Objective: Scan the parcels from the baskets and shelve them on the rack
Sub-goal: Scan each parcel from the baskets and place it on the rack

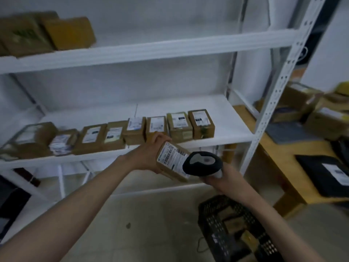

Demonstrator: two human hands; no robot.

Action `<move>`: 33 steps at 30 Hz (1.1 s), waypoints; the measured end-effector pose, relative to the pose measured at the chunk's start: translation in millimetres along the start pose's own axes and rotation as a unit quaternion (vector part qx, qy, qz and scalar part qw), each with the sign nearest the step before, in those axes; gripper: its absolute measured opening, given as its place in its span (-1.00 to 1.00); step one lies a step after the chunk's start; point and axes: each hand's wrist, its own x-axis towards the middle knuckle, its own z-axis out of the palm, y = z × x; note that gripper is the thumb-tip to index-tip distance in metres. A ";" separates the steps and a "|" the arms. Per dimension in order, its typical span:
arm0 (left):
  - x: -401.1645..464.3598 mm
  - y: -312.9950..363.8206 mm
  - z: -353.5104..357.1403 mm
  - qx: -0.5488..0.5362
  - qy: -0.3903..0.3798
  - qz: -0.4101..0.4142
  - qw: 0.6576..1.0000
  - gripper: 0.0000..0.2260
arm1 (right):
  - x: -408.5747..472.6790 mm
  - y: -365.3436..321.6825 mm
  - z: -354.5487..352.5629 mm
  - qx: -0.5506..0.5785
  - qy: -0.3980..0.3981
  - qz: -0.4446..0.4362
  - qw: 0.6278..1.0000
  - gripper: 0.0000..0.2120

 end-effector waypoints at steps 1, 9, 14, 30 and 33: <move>-2.1 -3.2 -7.6 0.011 -0.007 -0.004 1.000 0.01 | 5.5 -5.7 0.0 -0.029 0.000 -0.010 1.000 -0.66; -20.4 -20.5 -45.9 0.087 -0.011 -0.026 0.996 0.00 | 39.5 -26.9 17.3 -0.154 0.002 -0.077 0.985 -0.52; -29.0 -26.3 -57.4 0.120 0.001 -0.035 0.992 -0.02 | 56.9 -36.1 22.4 -0.127 -0.006 -0.118 0.985 -0.57; -22.8 -50.7 -82.2 0.160 0.047 -0.070 0.983 -0.02 | 99.2 -72.7 9.7 -0.040 -0.028 -0.175 0.983 -0.77; -22.7 -56.5 -93.4 0.138 0.071 -0.063 0.986 -0.03 | 106.3 -78.0 0.8 0.002 -0.052 -0.160 0.986 -0.85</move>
